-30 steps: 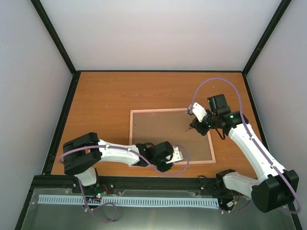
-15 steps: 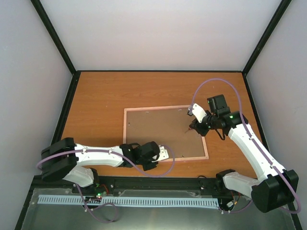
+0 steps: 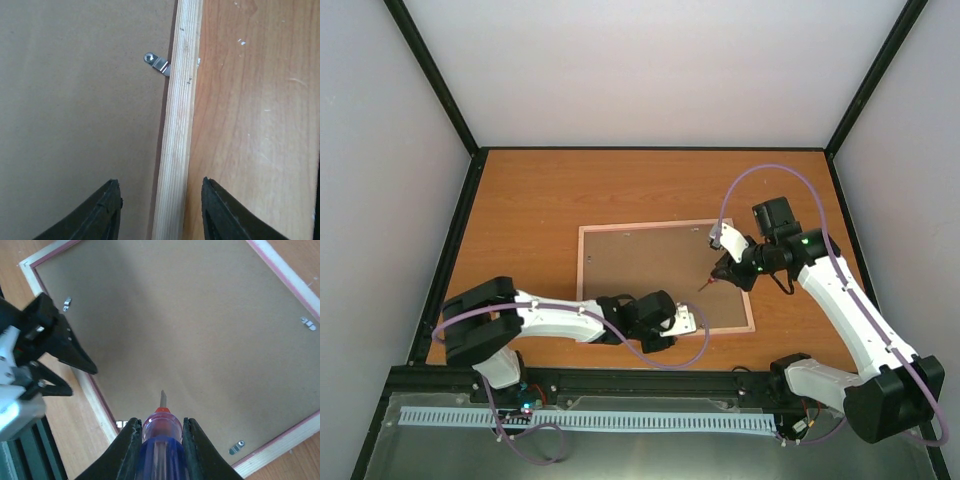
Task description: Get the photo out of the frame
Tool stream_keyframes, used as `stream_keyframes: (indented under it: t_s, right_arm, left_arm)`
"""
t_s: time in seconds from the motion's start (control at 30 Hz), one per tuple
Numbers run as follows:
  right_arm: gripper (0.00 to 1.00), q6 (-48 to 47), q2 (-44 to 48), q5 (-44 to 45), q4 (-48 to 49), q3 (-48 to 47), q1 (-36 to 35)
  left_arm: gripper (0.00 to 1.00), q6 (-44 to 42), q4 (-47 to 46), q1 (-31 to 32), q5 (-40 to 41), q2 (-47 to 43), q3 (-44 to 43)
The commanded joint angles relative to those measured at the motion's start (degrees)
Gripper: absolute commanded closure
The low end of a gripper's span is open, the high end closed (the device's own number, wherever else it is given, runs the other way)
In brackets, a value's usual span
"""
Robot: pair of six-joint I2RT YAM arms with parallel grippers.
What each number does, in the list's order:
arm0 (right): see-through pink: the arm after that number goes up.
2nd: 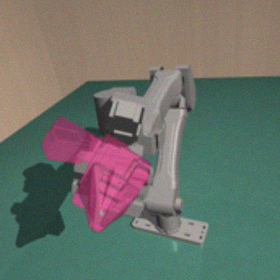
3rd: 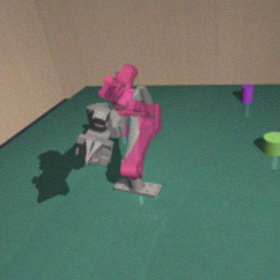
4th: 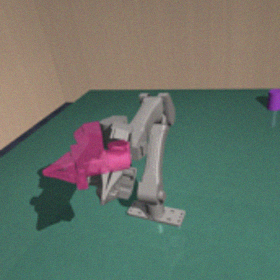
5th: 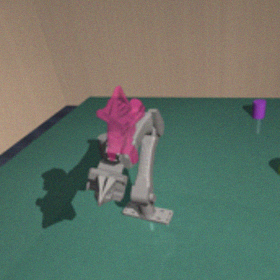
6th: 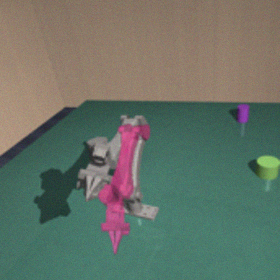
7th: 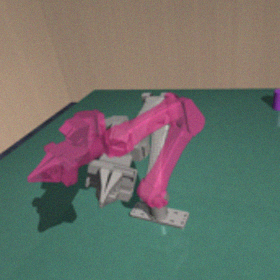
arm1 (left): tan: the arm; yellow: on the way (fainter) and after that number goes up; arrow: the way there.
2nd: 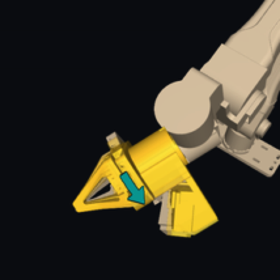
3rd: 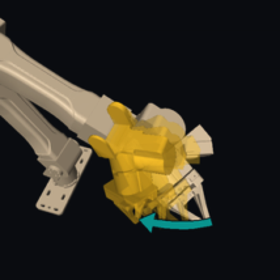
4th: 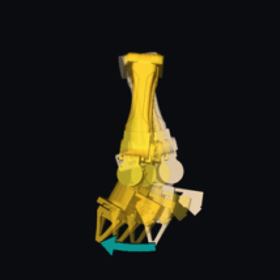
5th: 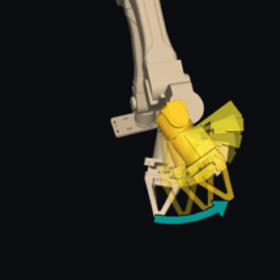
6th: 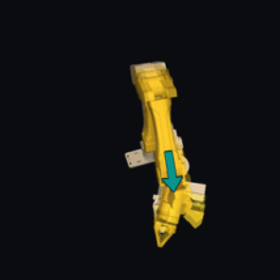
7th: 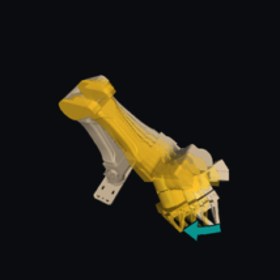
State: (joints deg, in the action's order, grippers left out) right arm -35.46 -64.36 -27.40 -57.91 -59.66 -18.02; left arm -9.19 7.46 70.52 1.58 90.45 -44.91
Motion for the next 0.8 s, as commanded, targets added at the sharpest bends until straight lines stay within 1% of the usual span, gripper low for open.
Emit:
stream_keyframes:
  t_s: [0.0, 0.1, 0.2, 0.3, 0.37, 0.47, 0.53, 0.77]
  right_arm:
    - [0.97, -1.30, -0.18, -2.64, -2.26, -1.02, 0.27]
    - [0.97, -1.42, -0.23, -2.55, -1.77, -0.03, 0.27]
    - [0.97, -2.39, -0.69, -1.69, -1.84, 0.64, 0.33]
    - [0.97, -4.67, -1.70, -2.06, -3.74, -0.22, 0.32]
    - [0.97, -6.17, -2.64, -2.85, -5.39, -0.96, 0.35]
    - [0.97, -7.43, -4.24, -4.06, -7.28, -1.37, 0.16]
    - [0.97, -7.74, -4.86, -5.02, -8.01, -1.34, -0.07]
    - [0.97, -10.54, -3.91, -8.59, -10.20, -1.31, -2.04]
  left_arm:
    - [0.58, -2.13, -6.76, 0.99, -0.80, 4.19, -2.10]
    - [0.62, -2.58, -8.46, 1.02, -0.33, 4.64, -0.72]
    - [0.68, -2.43, -8.14, 1.02, -0.47, 3.85, 0.94]
    - [0.73, -2.11, -6.91, 1.03, -0.70, 2.88, 2.86]
    - [0.78, -1.85, -6.51, 1.02, -0.57, 2.05, 4.19]
    - [0.85, -1.18, -5.50, 1.02, -0.88, 0.36, 4.63]
    - [0.89, -0.86, -4.91, 0.98, 0.54, -0.66, 4.77]
    - [0.93, -1.89, -1.01, 0.85, 1.87, -1.12, 4.00]
